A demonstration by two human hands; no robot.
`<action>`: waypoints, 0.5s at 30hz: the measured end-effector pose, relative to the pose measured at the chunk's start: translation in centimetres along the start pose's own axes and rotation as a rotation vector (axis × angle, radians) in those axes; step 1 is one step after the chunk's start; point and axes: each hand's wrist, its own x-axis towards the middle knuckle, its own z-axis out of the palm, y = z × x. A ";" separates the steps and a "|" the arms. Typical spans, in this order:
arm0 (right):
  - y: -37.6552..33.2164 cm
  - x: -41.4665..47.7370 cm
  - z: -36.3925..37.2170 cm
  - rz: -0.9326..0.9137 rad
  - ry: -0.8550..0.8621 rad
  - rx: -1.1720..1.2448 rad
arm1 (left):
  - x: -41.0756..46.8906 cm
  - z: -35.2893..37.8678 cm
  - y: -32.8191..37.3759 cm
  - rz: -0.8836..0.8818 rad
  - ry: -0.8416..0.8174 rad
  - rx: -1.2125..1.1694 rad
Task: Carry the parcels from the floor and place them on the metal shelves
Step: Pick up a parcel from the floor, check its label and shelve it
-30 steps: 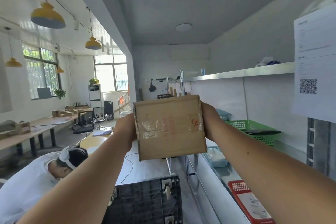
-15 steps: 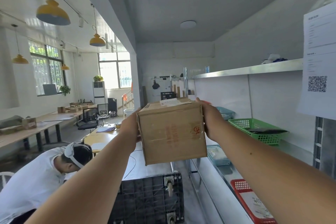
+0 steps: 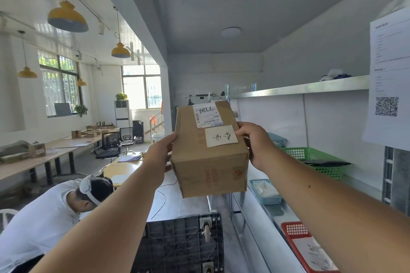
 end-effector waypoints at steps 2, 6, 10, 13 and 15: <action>-0.3 -0.2 0.1 -0.041 0.012 -0.011 | 0.0 -0.2 -0.2 0.006 -0.016 -0.006; -0.1 0.1 0.0 -0.048 0.048 0.013 | -0.1 -0.3 -0.4 0.039 -0.047 -0.029; 0.5 0.4 -0.3 -0.034 0.066 0.046 | -0.3 -0.4 -0.3 0.078 -0.105 -0.011; 0.9 0.4 -0.3 -0.018 0.064 0.064 | -0.3 -0.6 -0.3 0.094 -0.136 0.023; 1.1 0.5 -0.4 -0.017 0.061 0.084 | -0.2 -0.7 -0.5 0.098 -0.140 0.037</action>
